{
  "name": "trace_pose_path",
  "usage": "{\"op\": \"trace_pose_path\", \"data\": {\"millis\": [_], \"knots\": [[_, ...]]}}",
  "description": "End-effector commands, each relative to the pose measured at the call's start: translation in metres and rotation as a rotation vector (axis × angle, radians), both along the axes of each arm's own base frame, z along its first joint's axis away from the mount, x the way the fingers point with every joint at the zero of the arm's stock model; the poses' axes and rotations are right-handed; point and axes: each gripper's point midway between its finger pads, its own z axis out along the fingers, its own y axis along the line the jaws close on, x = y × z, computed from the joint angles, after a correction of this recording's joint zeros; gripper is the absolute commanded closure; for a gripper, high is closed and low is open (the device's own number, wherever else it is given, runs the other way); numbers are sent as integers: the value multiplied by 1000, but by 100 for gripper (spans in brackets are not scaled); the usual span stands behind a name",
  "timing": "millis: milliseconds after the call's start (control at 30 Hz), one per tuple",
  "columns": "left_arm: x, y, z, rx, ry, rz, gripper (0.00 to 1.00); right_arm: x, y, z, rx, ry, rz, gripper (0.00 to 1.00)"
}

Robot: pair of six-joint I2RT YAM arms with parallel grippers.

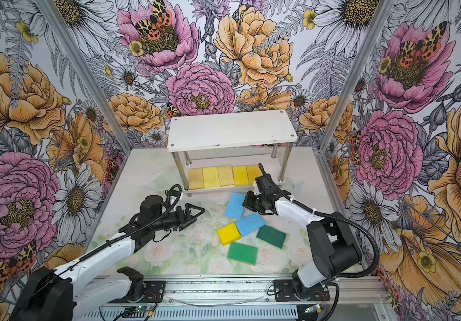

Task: Arrange cleaning sponges on a shelf
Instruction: Pick up the cleaning sponge at the center of the table.

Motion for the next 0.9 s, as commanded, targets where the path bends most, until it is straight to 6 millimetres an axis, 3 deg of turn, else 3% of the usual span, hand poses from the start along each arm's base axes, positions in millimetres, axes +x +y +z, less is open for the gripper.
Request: {"op": "trace_pose_path", "data": {"millis": [0, 233, 433, 600, 767, 833, 867], "knots": [[6, -21, 32, -106, -60, -53, 1, -27, 15, 25, 102, -29, 158, 99], [7, -60, 45, -191, -67, -112, 2, -47, 27, 48, 182, -98, 294, 100], [14, -79, 48, -220, -64, -121, 13, -55, 38, 69, 221, -157, 388, 100], [20, -85, 44, -213, -49, -126, 30, -52, 42, 79, 232, -180, 419, 100], [26, -87, 35, -202, -27, -131, 40, -48, 47, 81, 229, -189, 433, 100], [28, -88, 31, -198, -15, -139, 38, -44, 47, 81, 217, -195, 428, 100], [29, -87, 29, -197, -10, -137, 32, -42, 46, 80, 207, -197, 419, 100]]}}
